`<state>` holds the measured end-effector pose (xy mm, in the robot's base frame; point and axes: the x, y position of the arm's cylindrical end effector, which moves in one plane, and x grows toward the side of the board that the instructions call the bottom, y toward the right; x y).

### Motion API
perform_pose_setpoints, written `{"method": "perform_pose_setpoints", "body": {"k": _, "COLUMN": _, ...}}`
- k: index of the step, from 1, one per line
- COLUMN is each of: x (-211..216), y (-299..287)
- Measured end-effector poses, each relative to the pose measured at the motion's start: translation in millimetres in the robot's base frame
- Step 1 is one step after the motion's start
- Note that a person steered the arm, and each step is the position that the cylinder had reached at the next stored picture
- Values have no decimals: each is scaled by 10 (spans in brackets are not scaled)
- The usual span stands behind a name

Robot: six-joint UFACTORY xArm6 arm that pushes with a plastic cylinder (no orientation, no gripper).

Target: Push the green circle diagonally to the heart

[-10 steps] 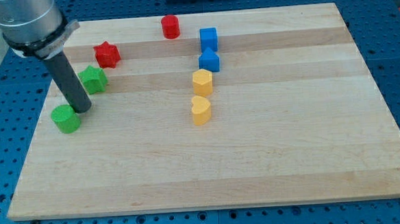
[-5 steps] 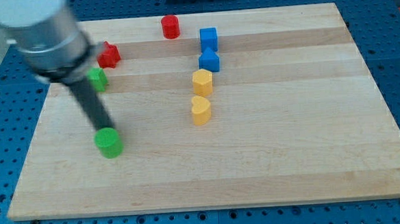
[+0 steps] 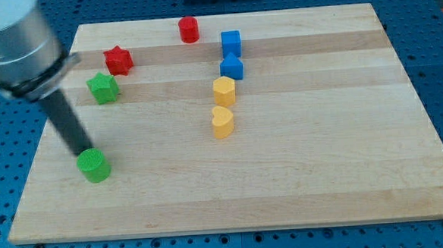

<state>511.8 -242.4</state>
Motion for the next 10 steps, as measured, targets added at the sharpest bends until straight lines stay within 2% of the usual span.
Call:
{"method": "perform_pose_setpoints", "body": {"k": 1, "x": 318, "y": 227}}
{"method": "perform_pose_setpoints", "body": {"k": 2, "x": 160, "y": 582}}
{"method": "perform_pose_setpoints", "body": {"k": 3, "x": 128, "y": 286}}
{"method": "perform_pose_setpoints", "body": {"k": 4, "x": -83, "y": 779}}
{"method": "perform_pose_setpoints", "body": {"k": 5, "x": -93, "y": 1491}}
{"method": "perform_pose_setpoints", "body": {"k": 6, "x": 199, "y": 1710}}
{"method": "perform_pose_setpoints", "body": {"k": 7, "x": 456, "y": 1225}}
{"method": "perform_pose_setpoints", "body": {"k": 8, "x": 781, "y": 1144}}
{"method": "perform_pose_setpoints", "body": {"k": 10, "x": 476, "y": 1885}}
